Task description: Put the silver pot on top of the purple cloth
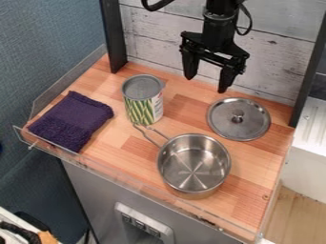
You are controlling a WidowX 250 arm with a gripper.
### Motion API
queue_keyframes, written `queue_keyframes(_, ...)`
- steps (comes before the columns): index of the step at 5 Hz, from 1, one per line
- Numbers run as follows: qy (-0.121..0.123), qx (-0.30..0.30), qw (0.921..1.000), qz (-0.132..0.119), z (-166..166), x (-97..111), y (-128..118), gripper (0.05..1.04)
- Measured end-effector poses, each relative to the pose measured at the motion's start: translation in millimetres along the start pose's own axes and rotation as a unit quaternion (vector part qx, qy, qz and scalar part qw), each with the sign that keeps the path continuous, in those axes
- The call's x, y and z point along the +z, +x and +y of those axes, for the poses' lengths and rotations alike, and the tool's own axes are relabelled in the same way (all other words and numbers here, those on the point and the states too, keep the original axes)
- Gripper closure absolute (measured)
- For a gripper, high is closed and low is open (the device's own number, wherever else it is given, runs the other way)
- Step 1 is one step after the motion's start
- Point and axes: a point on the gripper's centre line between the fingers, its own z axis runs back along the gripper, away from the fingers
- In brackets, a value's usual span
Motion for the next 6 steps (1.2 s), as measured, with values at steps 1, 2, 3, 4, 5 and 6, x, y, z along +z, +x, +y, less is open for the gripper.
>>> queue_keyframes(1,-0.004,0.002,0.9999,0.016,-2.4,-14.4,-4.9,0.082)
queue_keyframes(2,-0.023,-0.024,0.999,0.03,-26.3,-17.6,-38.3,0.082)
queue_keyframes(3,-0.03,-0.049,0.9983,0.009,-44.4,0.4,-63.8,0.082)
queue_keyframes(4,-0.034,-0.057,0.9976,0.019,-58.4,-3.5,-91.5,0.082)
queue_keyframes(5,-0.034,-0.071,0.9964,0.03,-76.7,-17.3,-110.7,0.082)
queue_keyframes(6,-0.034,-0.076,0.9963,0.02,-96.4,-25.6,-118.1,0.082)
